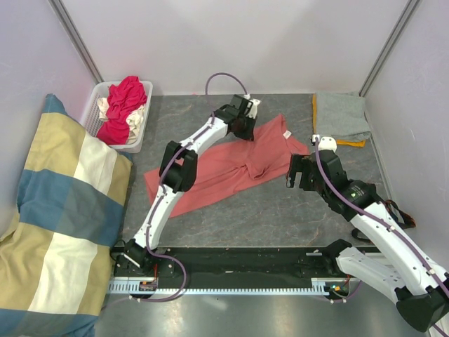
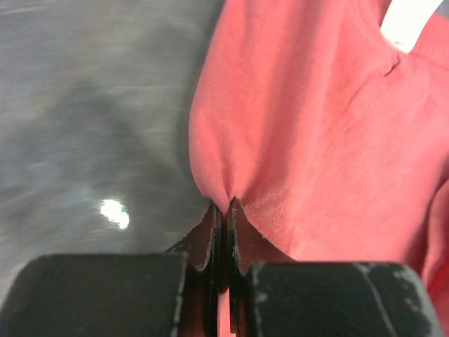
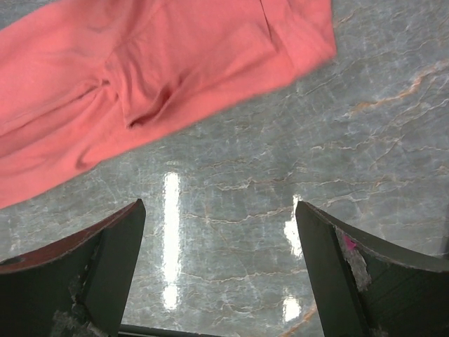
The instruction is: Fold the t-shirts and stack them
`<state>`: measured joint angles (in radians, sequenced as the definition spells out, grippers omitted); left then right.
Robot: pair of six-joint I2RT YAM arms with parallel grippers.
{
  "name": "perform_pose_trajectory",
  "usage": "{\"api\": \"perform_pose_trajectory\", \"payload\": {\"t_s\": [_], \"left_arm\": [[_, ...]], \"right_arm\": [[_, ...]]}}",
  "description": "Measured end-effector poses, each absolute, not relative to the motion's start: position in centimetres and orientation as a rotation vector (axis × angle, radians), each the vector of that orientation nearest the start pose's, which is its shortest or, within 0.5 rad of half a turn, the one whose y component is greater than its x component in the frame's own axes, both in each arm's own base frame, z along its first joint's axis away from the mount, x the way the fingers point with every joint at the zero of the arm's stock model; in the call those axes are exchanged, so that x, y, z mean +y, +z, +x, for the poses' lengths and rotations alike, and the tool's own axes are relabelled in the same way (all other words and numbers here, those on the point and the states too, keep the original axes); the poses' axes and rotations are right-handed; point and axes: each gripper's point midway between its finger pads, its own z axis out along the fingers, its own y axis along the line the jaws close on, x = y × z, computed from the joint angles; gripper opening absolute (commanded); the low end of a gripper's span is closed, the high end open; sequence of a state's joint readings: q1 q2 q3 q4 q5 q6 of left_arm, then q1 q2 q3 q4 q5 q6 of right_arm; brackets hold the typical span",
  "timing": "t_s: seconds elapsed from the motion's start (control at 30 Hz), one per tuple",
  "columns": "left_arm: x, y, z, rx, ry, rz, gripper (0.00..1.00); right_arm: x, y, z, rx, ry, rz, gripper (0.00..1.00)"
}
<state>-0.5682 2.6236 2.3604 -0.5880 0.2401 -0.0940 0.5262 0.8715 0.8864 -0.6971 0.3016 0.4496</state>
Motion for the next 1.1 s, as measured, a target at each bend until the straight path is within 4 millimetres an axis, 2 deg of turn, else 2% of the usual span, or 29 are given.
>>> {"api": "perform_pose_trajectory", "payload": {"t_s": [0.03,0.1,0.2,0.23,0.27,0.3,0.33,0.37,0.43,0.5,0.57,0.7,0.8,0.9,0.97,1.1], "left_arm": [[-37.2,2.9,51.4,2.389,-0.593,0.636,0.02],[-34.7,3.0,53.2,2.425,-0.606,0.475,0.02],[-29.3,3.1,56.7,2.457,-0.61,0.192,0.02],[-27.5,3.2,57.6,2.46,-0.607,0.111,0.11],[-24.8,3.3,58.9,2.459,-0.6,-0.002,0.27],[-22.9,3.4,59.9,2.45,-0.595,-0.084,0.68],[-21.3,3.6,60.7,2.437,-0.588,-0.144,0.91],[-19.3,3.7,61.6,2.422,-0.584,-0.216,1.0],[-16.5,4.8,63.4,2.362,-0.607,-0.321,1.0],[-14.8,5.7,64.2,2.326,-0.604,-0.368,1.0],[-14.6,5.6,64.0,2.328,-0.601,-0.376,1.0],[-16.2,5.2,61.1,2.397,-0.596,-0.356,1.0],[-17.1,6.3,58.8,2.423,-0.585,-0.317,1.0],[-17.1,8.7,56.9,2.416,-0.559,-0.268,1.0],[-16.6,10.7,56.3,2.386,-0.531,-0.237,1.0],[-14.8,13.7,55.8,2.33,-0.453,-0.207,1.0]], "right_arm": [[10.2,19.3,24.4,2.225,0.201,0.078,0.96],[10.4,19.1,24.2,2.235,0.216,0.083,0.96],[10.5,18.8,24.2,2.244,0.226,0.093,0.96],[10.6,18.7,24.2,2.247,0.23,0.095,0.96],[10.6,18.7,24.1,2.249,0.231,0.097,0.96],[10.7,18.6,24.1,2.251,0.232,0.1,0.96],[10.7,18.5,24.1,2.254,0.233,0.1,0.96],[10.7,18.3,24.1,2.258,0.233,0.102,0.97],[10.9,17.8,24.1,2.271,0.239,0.101,0.96],[11.3,17.1,24.0,2.292,0.256,0.097,0.96],[12.1,15.9,24.0,2.318,0.29,0.096,0.96],[14.6,12.5,23.3,2.401,0.37,0.077,0.96],[18.6,10.3,22.1,2.459,0.435,-0.002,0.96],[23.1,8.4,21.0,2.502,0.484,-0.074,0.96],[26.7,7.0,20.3,2.525,0.53,-0.093,0.96],[31.6,4.7,19.8,2.55,0.59,-0.05,0.96]]}}
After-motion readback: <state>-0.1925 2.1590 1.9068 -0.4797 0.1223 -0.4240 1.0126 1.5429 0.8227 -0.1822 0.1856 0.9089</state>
